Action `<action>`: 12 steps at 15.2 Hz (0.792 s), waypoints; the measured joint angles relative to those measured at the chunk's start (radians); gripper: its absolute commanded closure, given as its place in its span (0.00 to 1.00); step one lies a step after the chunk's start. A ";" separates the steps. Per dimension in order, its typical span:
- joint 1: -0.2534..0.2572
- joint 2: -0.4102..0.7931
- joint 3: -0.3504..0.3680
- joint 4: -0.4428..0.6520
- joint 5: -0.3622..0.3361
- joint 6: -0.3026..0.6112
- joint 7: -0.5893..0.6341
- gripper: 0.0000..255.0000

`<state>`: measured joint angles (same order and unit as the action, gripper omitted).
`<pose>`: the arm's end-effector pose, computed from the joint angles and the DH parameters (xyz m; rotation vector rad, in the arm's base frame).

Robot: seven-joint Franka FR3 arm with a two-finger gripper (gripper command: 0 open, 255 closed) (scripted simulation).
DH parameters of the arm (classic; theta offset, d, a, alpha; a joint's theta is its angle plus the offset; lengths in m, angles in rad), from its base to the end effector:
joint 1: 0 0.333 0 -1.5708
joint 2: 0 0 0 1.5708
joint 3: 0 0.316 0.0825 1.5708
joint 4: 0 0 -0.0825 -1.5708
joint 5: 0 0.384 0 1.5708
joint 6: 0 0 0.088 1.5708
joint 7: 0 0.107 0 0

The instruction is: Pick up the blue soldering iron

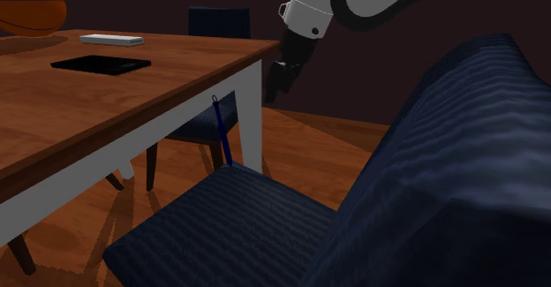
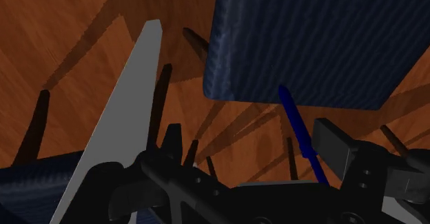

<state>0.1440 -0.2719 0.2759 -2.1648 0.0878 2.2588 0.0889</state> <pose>0.4584 0.2187 0.5422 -2.9724 -0.4356 -0.5236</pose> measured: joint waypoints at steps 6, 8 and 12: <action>0.015 0.177 0.085 0.123 -0.119 0.107 0.096 0.00; 0.024 0.239 0.106 0.171 -0.174 0.133 0.133 0.00; 0.039 0.311 0.122 0.221 -0.247 0.161 0.181 0.00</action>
<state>0.1831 0.0393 0.3982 -1.9437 -0.1591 2.4202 0.2701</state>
